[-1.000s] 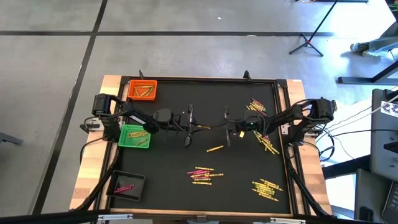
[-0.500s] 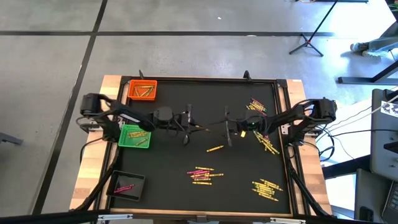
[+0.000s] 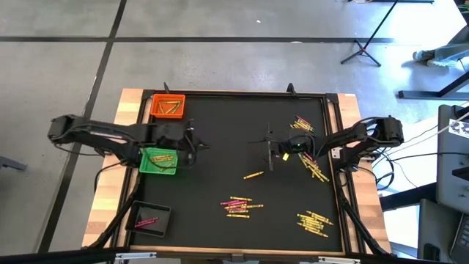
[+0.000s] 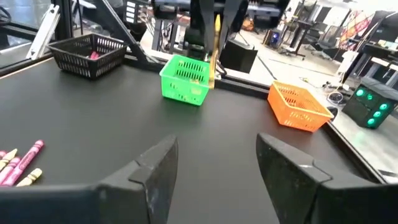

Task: Sort crayons
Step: Put the yellow crayon into the green bin

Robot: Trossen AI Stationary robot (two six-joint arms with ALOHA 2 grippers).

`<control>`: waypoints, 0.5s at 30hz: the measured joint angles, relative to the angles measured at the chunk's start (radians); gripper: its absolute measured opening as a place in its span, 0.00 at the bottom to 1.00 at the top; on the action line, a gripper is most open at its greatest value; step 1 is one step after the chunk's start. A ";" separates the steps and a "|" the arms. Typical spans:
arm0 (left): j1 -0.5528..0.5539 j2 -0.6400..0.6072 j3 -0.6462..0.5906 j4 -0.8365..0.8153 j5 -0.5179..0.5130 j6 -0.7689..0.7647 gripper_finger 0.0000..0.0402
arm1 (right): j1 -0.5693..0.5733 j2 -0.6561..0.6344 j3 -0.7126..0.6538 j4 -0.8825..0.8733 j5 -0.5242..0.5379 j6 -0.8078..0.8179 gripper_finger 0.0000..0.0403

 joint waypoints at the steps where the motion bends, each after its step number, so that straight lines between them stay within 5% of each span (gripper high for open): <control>1: -0.004 -0.034 0.000 -0.062 -0.013 -0.028 0.01 | 0.000 0.000 0.000 -0.001 0.000 0.000 0.53; 9: -0.020 -0.203 -0.001 -0.488 -0.030 -0.169 0.02 | 0.000 0.000 0.000 -0.006 0.000 0.000 0.53; 15: -0.038 -0.205 0.003 -0.472 -0.001 -0.172 0.02 | 0.000 0.000 0.000 -0.015 0.014 0.000 0.53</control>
